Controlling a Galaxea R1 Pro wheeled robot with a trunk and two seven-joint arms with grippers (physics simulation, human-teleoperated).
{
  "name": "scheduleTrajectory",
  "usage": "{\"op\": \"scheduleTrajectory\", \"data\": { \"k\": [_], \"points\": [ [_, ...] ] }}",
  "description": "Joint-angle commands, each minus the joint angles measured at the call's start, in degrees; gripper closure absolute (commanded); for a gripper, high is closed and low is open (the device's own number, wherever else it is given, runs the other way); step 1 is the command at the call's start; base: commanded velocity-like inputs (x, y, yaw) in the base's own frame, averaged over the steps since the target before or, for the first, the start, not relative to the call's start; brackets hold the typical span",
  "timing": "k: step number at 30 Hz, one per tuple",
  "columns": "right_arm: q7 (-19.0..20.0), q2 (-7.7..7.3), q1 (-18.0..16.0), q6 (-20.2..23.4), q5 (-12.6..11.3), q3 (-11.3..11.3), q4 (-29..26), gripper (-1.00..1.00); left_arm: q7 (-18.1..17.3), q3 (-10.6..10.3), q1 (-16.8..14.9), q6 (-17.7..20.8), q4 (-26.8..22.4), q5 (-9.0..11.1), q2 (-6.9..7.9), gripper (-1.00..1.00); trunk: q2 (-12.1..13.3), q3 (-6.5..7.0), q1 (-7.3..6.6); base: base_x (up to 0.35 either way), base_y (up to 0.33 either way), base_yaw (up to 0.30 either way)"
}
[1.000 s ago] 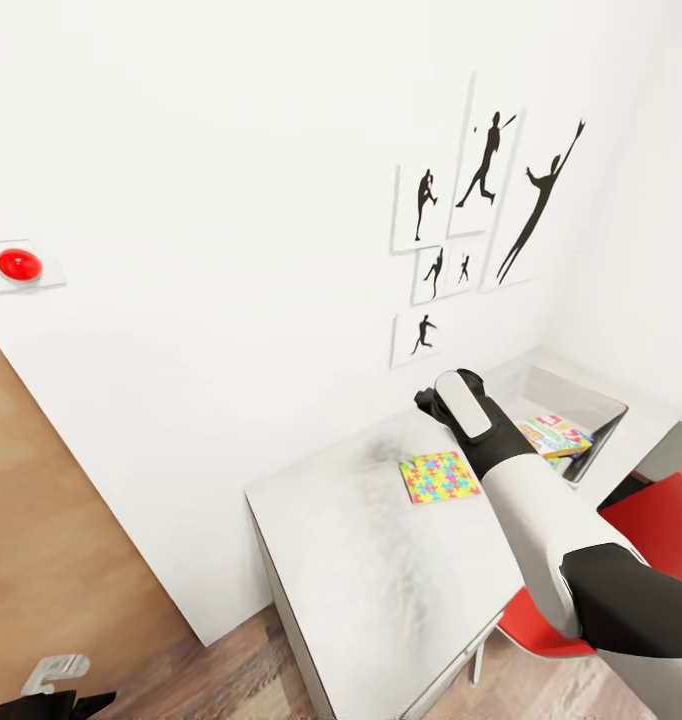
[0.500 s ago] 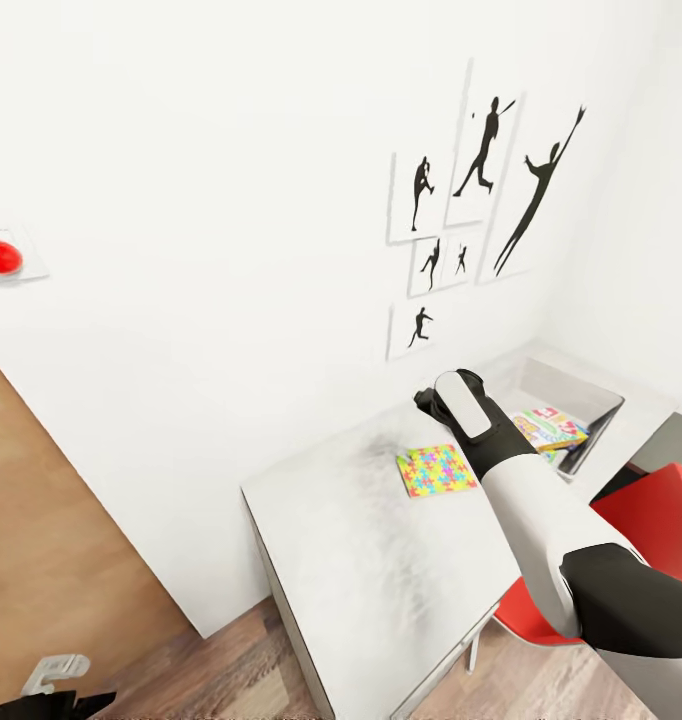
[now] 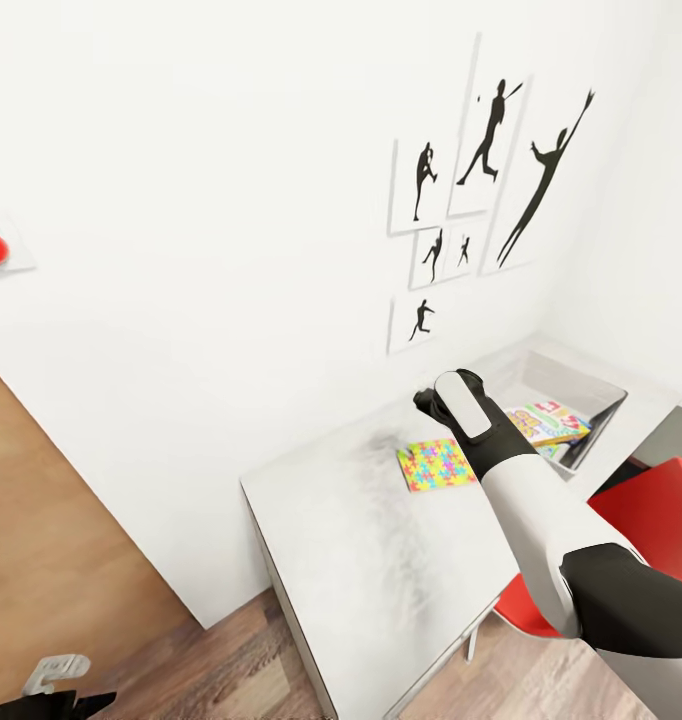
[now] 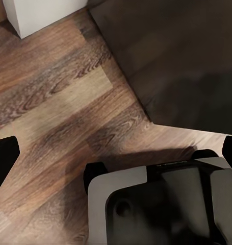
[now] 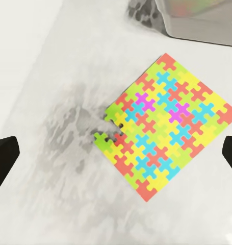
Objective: Put all the toys in the child's room - the three board games (two on the bed and one on the table), the two jigsaw puzzles on the table, and the tennis ball on the table - inside the toy box on the table in the child's room.
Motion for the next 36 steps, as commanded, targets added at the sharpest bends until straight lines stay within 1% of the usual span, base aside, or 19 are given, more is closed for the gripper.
{"op": "scheduleTrajectory", "data": {
  "k": [1,9,36],
  "points": [
    [-0.4,-0.03,-0.1,0.4,-0.3,0.2,0.0,-1.00,-0.2,0.5,-0.1,0.0,0.2,-0.4,0.04,-1.00,-0.1,-0.22,0.03,0.000,0.000,0.000],
    [-0.3,-0.10,-0.1,1.0,-0.3,0.2,0.0,-1.00,-0.9,0.5,-0.1,-0.1,0.2,-0.4,0.04,-1.00,-0.1,-0.97,0.03,0.000,0.000,0.000],
    [-0.3,-0.10,-0.1,1.1,-0.2,0.3,0.0,-1.00,-0.7,0.5,0.0,-0.1,0.2,-0.5,0.04,-1.00,-0.1,-3.53,0.03,0.000,0.000,0.000]
  ]
}}
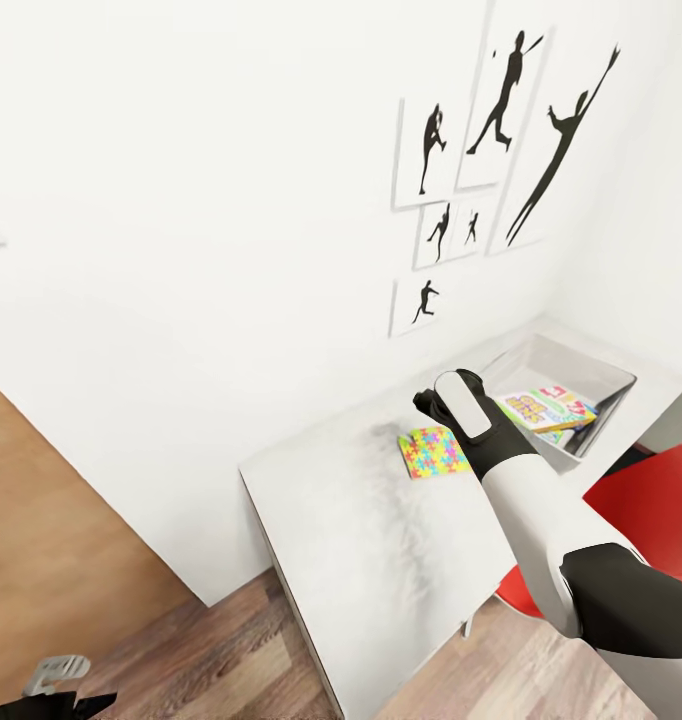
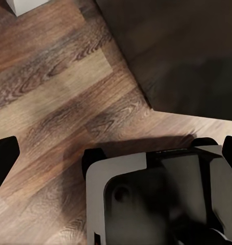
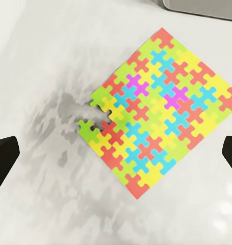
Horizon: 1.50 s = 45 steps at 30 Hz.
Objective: Put all the toys in the child's room - the three board games (two on the bed and one on the table), the two jigsaw puzzles on the table, and the tennis ball on the table - inside the toy box on the table in the child's room.
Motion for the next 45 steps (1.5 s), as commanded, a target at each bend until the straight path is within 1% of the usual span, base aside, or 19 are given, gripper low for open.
{"op": "scheduleTrajectory", "data": {
  "k": [1,45],
  "points": [
    [-0.4,-0.03,-0.1,0.2,-0.3,0.2,0.0,-1.00,-0.1,0.5,-0.1,0.0,0.2,-0.4,0.04,-1.00,-0.1,-0.21,0.03,0.000,0.000,0.000],
    [-0.4,-0.03,-0.1,0.1,-0.3,0.3,0.0,-1.00,0.3,0.5,-0.1,-0.1,0.2,-0.6,0.04,-1.00,-0.1,-4.37,0.03,0.000,0.000,0.000]
  ]
}}
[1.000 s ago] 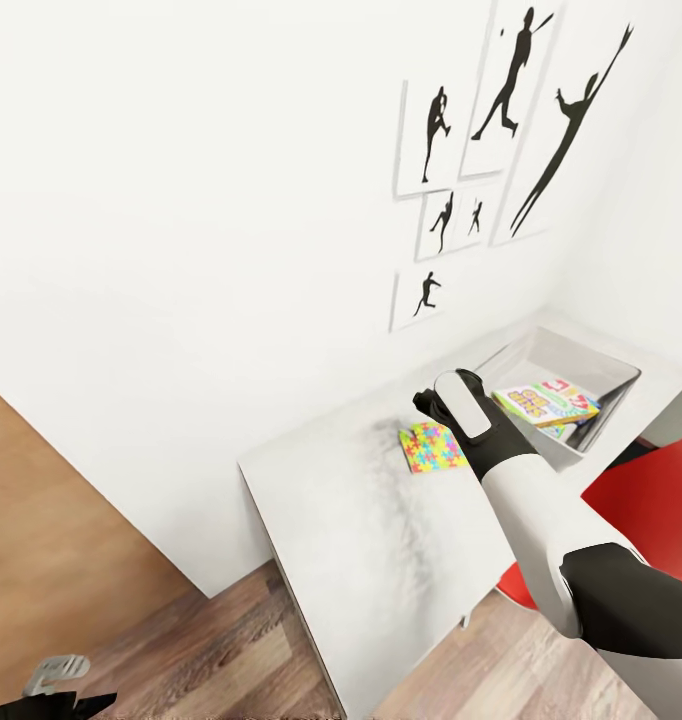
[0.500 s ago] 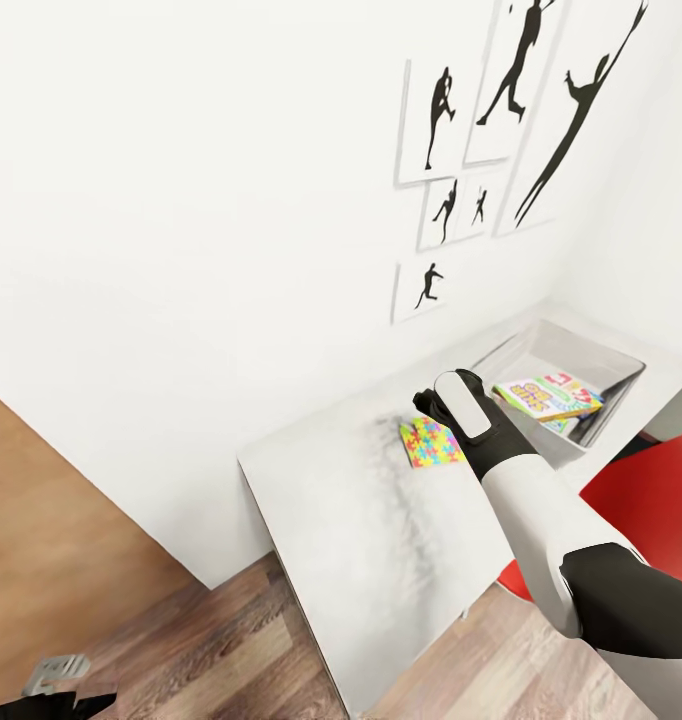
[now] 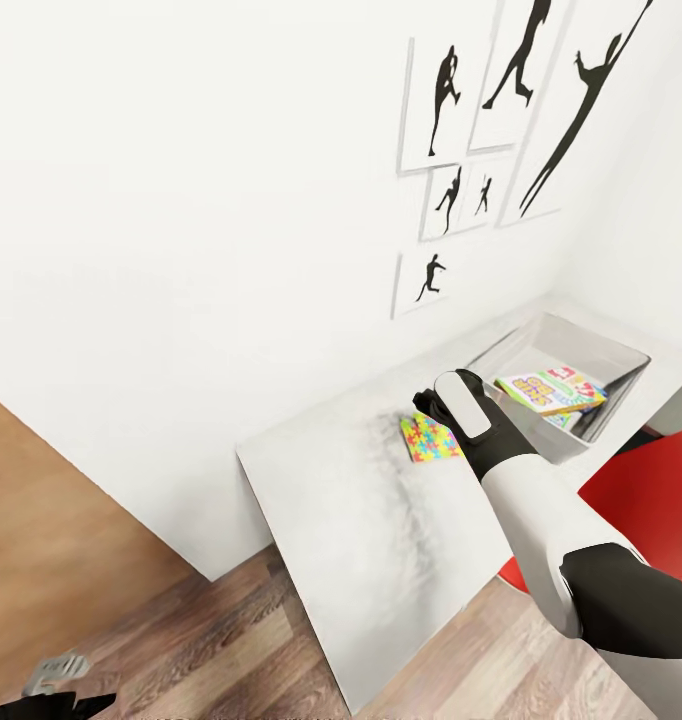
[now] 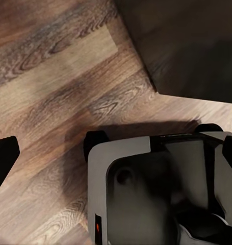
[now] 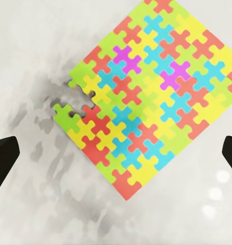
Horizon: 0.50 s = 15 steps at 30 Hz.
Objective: Put all the toys in the child's room - the three board games (two on the bed and one on the table), the two jigsaw puzzles on the table, and the tennis ball on the table - inside the toy box on the table in the child's room.
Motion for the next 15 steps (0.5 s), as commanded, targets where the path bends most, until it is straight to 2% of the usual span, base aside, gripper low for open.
{"op": "scheduleTrajectory", "data": {
  "k": [1,8,15],
  "points": [
    [-0.4,-0.03,-0.1,0.2,-0.3,0.2,0.0,-1.00,-0.1,0.5,-0.1,0.0,0.2,-0.4,0.05,-1.00,-0.1,-0.20,0.03,0.000,0.000,0.000],
    [-0.3,-0.09,-0.1,0.2,-0.3,0.0,0.0,-1.00,-0.1,0.5,-0.1,0.0,0.2,-0.5,-0.35,-1.00,-0.1,-0.86,0.03,0.000,0.000,0.000],
    [2.1,-0.20,-0.2,0.2,-0.3,-0.4,-0.4,-1.00,0.0,0.5,-0.1,0.0,0.2,-0.5,-0.93,-1.00,-0.1,-1.53,0.03,0.000,0.000,0.000]
  ]
}}
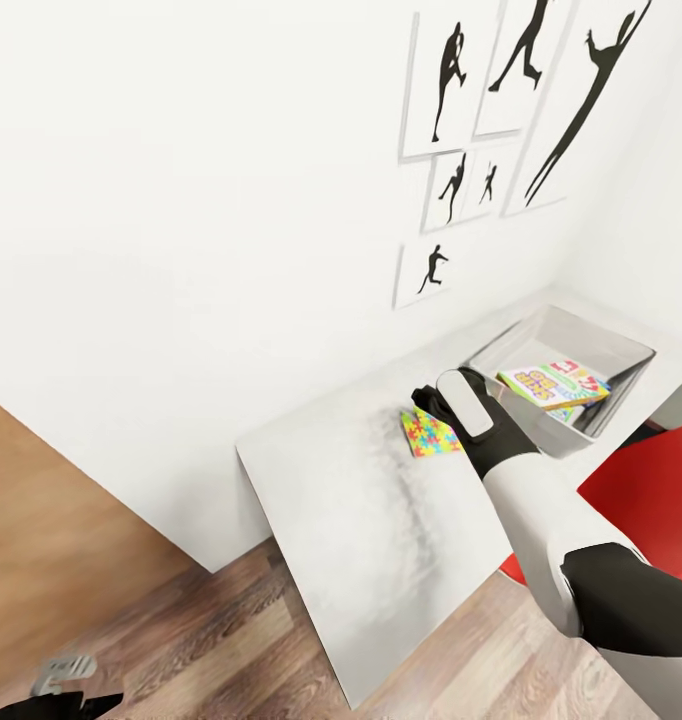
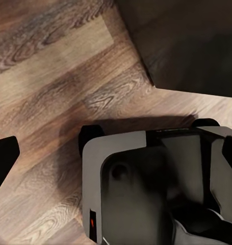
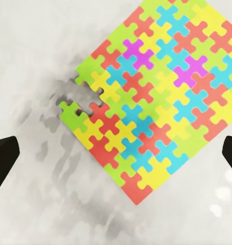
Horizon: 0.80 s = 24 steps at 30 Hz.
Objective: Put all the toys in the child's room - the three board games (two on the bed and one on the table), the two jigsaw puzzles on the table, and the tennis ball on the table - inside the toy box on the table in the child's room.
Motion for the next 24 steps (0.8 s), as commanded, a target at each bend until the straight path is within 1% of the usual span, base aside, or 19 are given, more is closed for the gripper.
{"op": "scheduleTrajectory", "data": {
  "k": [1,5,11,15,24],
  "points": [
    [0.0,-0.29,-0.1,0.2,-0.3,0.1,-0.3,-1.00,-0.1,0.5,-0.1,0.0,0.2,-0.4,0.01,-1.00,-0.1,-0.20,0.03,0.000,0.000,0.000],
    [0.6,-1.37,-0.1,0.3,-0.4,0.1,-0.8,-1.00,-0.1,0.5,0.1,0.0,0.2,-0.4,-0.02,-1.00,-0.1,-0.58,0.03,0.000,0.000,0.000],
    [1.9,-2.12,-0.1,0.4,-0.4,0.1,-0.9,-1.00,-0.1,0.5,0.4,-0.1,0.2,-0.3,-0.03,-1.00,-0.1,-1.14,0.03,0.000,0.000,0.000],
    [3.7,-2.33,-0.2,0.4,-0.4,0.1,-1.0,-1.00,-0.1,0.5,0.4,-0.1,0.2,-0.2,-0.03,-1.00,-0.1,-1.52,0.03,0.000,0.000,0.000],
    [4.7,-2.33,-0.4,0.4,-0.3,0.1,-1.0,-1.00,-0.1,0.5,0.5,-0.1,0.2,-0.2,0.03,-1.00,-0.1,-2.37,0.03,0.000,0.000,0.000]
  ]
}}
